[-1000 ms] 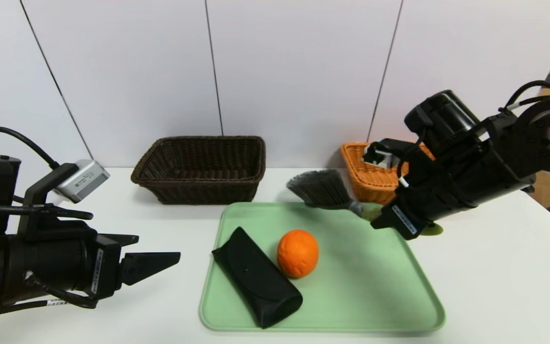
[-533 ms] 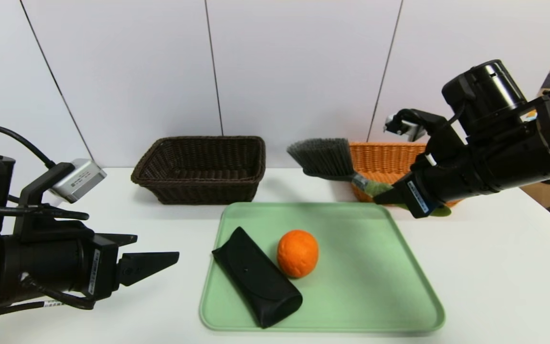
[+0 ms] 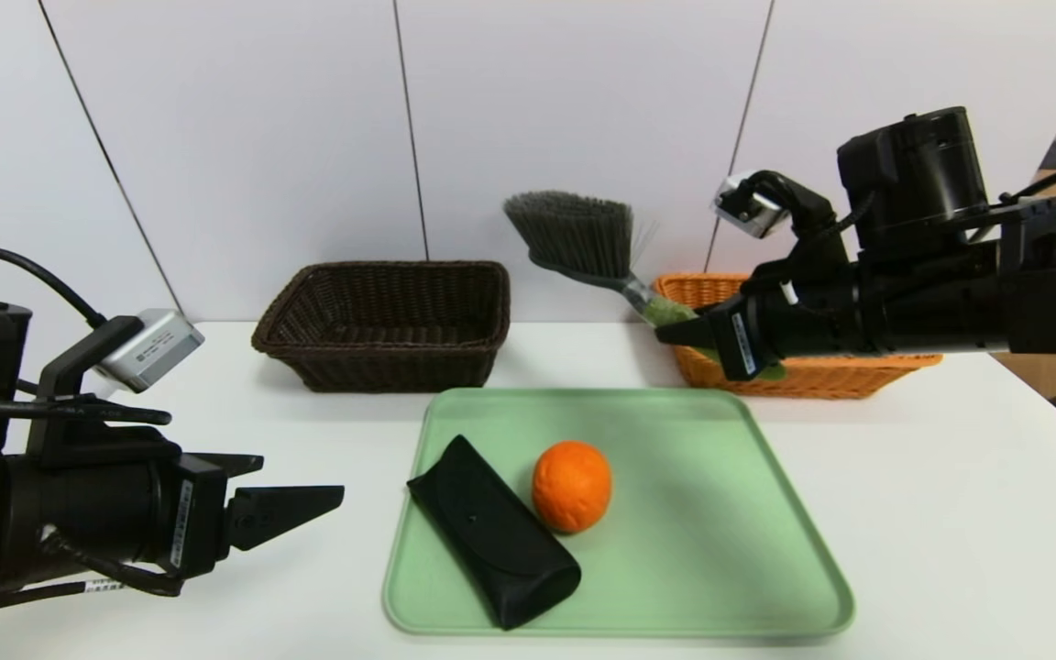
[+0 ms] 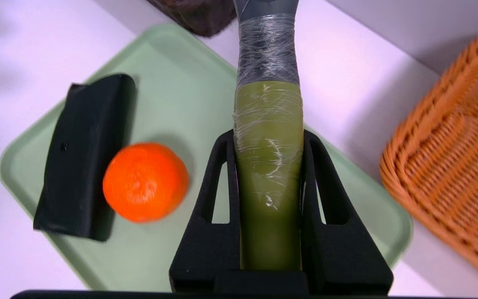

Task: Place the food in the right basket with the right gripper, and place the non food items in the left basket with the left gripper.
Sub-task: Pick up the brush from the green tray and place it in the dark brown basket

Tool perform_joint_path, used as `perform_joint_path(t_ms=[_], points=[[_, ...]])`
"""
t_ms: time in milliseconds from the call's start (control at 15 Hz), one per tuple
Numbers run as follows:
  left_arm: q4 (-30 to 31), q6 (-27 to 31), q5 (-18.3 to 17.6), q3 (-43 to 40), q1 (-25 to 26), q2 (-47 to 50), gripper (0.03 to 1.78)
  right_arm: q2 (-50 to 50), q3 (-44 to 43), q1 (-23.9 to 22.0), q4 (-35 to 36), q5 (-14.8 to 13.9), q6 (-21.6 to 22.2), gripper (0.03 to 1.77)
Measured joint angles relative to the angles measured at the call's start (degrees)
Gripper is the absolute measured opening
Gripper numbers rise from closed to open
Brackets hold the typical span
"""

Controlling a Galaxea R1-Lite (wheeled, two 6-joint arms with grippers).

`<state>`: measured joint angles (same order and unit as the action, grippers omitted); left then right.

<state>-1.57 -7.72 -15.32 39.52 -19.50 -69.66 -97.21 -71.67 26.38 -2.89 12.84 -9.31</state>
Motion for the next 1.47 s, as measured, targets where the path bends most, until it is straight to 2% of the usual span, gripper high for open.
perform_joint_path(t_ms=[400, 600, 867, 1467], points=[[0.0, 0.0, 0.1, -1.4, 0.0, -0.1, 1.69, -7.9, -0.3, 4.4, 17.2, -0.2, -0.3, 0.4], [0.0, 0.0, 0.1, -1.7, 0.1, -0.1, 1.69, -12.0, -3.4, 7.0, 19.3, -0.3, -0.7, 0.4], [0.0, 0.0, 0.2, -2.1, 0.2, -0.1, 1.69, -16.8, -9.3, 9.1, 16.8, -0.3, -3.4, 0.4], [1.1, 0.0, 0.4, -2.9, 0.6, 0.0, 1.69, -24.0, -30.5, 9.3, -1.2, -0.6, -4.3, 0.4]])
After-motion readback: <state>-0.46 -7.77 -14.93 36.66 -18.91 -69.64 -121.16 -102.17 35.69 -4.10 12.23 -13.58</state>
